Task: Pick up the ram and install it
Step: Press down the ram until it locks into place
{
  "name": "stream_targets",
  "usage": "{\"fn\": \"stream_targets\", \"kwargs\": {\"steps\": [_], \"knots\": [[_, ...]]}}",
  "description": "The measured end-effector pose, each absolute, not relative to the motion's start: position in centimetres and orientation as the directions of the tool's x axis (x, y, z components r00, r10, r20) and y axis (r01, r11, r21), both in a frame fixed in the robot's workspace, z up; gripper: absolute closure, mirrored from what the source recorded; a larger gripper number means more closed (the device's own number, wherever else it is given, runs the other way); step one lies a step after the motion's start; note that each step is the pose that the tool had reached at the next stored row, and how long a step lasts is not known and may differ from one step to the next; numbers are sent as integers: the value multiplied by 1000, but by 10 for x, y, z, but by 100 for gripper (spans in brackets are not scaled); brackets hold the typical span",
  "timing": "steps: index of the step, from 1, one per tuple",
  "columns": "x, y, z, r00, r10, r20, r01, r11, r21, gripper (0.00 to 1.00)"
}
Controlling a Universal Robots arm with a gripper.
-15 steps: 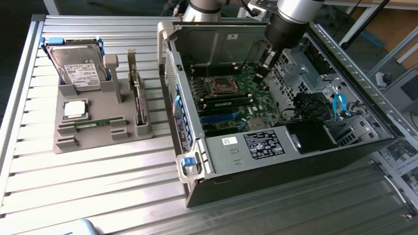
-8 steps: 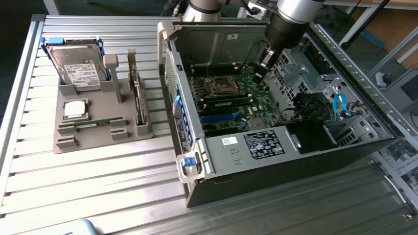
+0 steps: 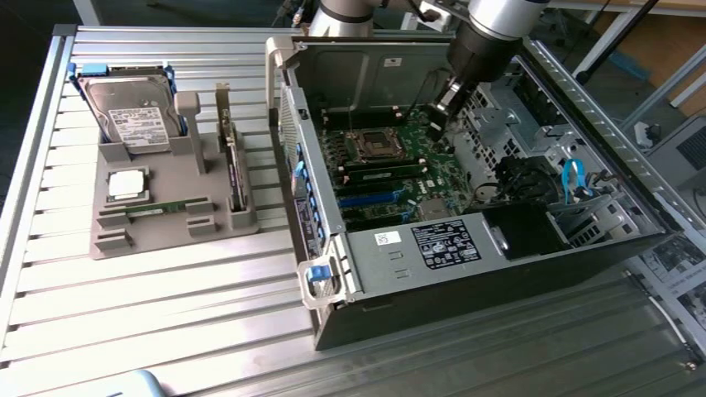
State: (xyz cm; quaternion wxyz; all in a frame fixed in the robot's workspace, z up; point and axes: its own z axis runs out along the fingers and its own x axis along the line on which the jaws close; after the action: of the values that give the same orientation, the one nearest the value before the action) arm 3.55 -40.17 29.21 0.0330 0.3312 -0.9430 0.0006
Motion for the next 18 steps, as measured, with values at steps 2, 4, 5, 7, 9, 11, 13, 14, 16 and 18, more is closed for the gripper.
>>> {"fn": "stream_targets", "kwargs": {"steps": [2,4,5,7,9,11,13,14,16,18], "knots": [[35,-402,292,-792,-607,63,-607,794,21,89],[35,-402,292,-805,-590,63,-590,807,21,89],[35,-402,292,-814,-578,63,-578,816,21,89],[35,-402,292,-828,-557,63,-557,830,21,89],[35,-402,292,-839,-541,63,-541,841,21,89],[35,-402,292,-852,-521,63,-520,854,21,89],[36,-402,292,-865,-498,63,-498,867,21,89],[35,-402,292,-869,-491,63,-490,871,21,89],[35,-402,292,-881,-469,63,-469,883,21,89],[35,-402,292,-898,-435,63,-435,900,21,89]]}}
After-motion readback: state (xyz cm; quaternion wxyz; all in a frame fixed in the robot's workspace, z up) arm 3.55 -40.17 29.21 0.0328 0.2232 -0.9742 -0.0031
